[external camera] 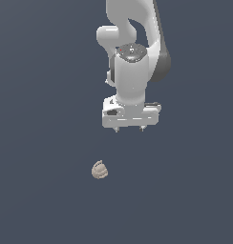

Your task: Pick up the object and move it to a goal position.

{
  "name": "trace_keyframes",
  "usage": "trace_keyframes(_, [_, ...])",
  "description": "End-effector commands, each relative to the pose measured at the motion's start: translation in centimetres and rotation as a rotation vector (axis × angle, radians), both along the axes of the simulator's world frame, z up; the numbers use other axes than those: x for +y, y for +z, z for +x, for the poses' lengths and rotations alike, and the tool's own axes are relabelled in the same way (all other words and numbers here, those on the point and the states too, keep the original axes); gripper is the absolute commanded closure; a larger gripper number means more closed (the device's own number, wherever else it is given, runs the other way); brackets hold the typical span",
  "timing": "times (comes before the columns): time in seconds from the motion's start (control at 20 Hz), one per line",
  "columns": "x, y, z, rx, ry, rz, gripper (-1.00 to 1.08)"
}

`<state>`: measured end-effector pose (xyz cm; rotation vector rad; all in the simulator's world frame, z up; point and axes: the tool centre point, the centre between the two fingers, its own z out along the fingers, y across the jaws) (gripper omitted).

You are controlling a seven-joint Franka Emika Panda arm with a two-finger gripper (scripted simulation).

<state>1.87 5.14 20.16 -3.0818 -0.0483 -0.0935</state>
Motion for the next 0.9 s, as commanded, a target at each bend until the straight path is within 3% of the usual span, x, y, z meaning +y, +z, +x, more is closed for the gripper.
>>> trace_keyframes(0.0, [-0.2,-0.2,0.3,0.001,0.011,-0.002,-0.92])
trace_keyframes(0.45, [-2.1,-1.7,2.9,0.005,0.113,-0.02,-0.92])
trace_keyframes(0.85, [-5.6,-4.7,6.6,0.016,0.272,-0.043,-0.92])
